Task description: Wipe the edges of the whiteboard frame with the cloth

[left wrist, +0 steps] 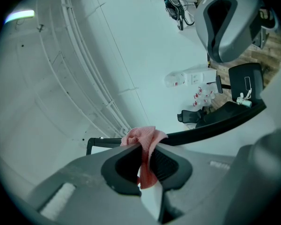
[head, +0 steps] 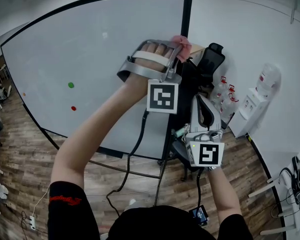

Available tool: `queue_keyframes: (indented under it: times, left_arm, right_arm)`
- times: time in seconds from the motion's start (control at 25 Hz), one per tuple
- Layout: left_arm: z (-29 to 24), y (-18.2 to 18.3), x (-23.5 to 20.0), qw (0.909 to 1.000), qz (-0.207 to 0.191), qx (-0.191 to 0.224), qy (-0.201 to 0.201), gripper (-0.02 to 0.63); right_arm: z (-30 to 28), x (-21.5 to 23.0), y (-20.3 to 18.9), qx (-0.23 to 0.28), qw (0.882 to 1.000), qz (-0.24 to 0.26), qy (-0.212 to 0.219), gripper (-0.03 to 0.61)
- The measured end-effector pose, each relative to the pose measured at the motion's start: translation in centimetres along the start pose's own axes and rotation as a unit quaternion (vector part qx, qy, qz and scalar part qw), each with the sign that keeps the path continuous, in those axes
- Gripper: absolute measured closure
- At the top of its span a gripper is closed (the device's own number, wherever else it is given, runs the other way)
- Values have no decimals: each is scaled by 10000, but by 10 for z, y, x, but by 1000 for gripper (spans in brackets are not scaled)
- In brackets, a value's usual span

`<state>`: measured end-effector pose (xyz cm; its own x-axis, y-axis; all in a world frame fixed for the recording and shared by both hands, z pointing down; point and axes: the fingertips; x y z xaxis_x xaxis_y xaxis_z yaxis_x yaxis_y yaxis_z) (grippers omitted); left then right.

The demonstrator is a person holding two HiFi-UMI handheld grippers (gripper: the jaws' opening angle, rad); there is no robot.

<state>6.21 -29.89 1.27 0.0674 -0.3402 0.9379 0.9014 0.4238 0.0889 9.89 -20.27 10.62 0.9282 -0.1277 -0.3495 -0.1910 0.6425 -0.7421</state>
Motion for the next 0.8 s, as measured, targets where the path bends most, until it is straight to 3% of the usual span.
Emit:
queue_keyframes:
  times: [0.8]
  left_arm:
    - [9,4,38,9999,-70,45,-58,571]
  right_arm:
    - [9,-4,-17,-153,9998,-93,-15,577]
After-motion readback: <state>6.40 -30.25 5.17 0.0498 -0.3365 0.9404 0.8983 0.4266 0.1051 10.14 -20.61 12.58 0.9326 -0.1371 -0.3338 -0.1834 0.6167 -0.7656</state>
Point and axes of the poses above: the fingertips, and each gripper's own axes: z backward along the fingers, x to its right, y out of its top, and after that the axes turned 1 degree about z, right-handed
